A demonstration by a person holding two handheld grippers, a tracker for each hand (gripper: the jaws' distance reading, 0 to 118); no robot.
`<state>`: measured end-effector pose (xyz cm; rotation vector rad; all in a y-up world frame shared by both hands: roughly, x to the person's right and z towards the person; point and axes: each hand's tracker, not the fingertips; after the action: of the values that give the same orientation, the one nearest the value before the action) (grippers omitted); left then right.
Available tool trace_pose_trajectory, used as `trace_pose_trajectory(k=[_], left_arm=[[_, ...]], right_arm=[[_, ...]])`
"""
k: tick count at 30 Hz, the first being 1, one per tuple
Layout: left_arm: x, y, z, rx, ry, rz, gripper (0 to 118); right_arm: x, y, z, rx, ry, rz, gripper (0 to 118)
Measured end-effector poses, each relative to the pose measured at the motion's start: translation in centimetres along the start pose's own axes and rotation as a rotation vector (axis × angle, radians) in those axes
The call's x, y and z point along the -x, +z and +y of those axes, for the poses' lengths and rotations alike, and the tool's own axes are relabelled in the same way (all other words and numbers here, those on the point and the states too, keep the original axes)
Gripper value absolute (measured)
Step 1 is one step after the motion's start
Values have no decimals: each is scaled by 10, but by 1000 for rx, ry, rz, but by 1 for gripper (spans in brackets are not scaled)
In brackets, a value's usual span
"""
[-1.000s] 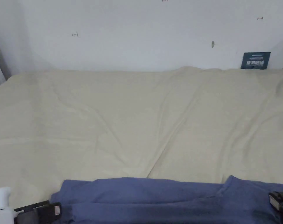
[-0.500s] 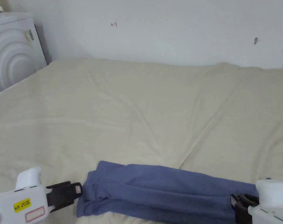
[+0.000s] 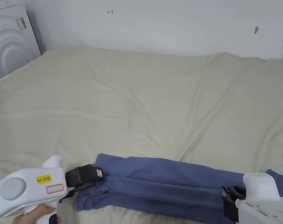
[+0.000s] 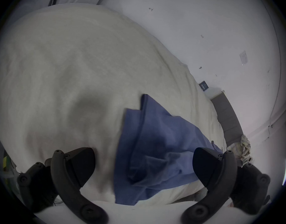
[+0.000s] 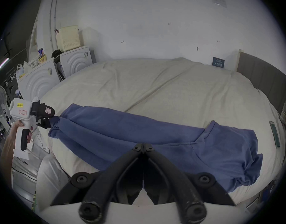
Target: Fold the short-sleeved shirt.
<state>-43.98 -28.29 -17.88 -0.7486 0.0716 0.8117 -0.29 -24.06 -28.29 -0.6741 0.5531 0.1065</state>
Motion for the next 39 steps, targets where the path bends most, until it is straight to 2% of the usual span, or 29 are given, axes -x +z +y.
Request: trace_pose_trajectory(k=[7, 8, 9, 11, 12, 13, 15, 17, 19, 21, 23, 30, 33, 35, 39], left_arm=[[-30, -27, 0, 129, -227, 176, 114], [-29, -29, 4, 142, -244, 220, 104], [-32, -23, 4, 150, -281, 273, 88], [-30, -11, 5, 70, -253, 335, 49], [-25, -8, 5, 76, -235, 296, 35], [-23, -6, 6, 69, -197, 274, 22], [-25, -1, 5, 66, -199, 242, 10], [-30, 5, 5, 60, -154, 145, 10], [-41, 9, 5, 40, -186, 133, 10], [-52, 8, 7, 39, -168, 60, 10], [-56, 9, 7, 31, -152, 54, 10], [-72, 14, 3, 7, -130, 2, 10], [-84, 12, 4, 2, -154, 27, 10], [-98, 8, 1, 10, -224, -8, 10], [-135, -7, -6, 37, -269, -71, 10]], right_arm=[[-5, -7, -5, 39, -15, -8, 0], [-6, -7, -7, 45, -23, -6, 0], [-8, -7, -7, 48, -28, -8, 0], [-11, -5, -9, 49, -30, -17, 0], [-14, -5, -10, 45, -36, -22, 0], [-17, -5, -10, 52, -45, -16, 0], [-23, -5, -11, 62, -76, -16, 0], [-30, -3, -12, 61, -102, -29, 0], [-38, 0, -13, 59, -126, -37, 0], [-50, 3, -15, 55, -180, -44, 0], [-60, 6, -16, 57, -221, -51, 0], [-82, 20, -17, 30, -246, -75, 0], [-89, 23, -16, 25, -261, -79, 0], [-93, 26, -17, 11, -269, -79, 0], [-102, 33, -16, -4, -293, -79, 0]])
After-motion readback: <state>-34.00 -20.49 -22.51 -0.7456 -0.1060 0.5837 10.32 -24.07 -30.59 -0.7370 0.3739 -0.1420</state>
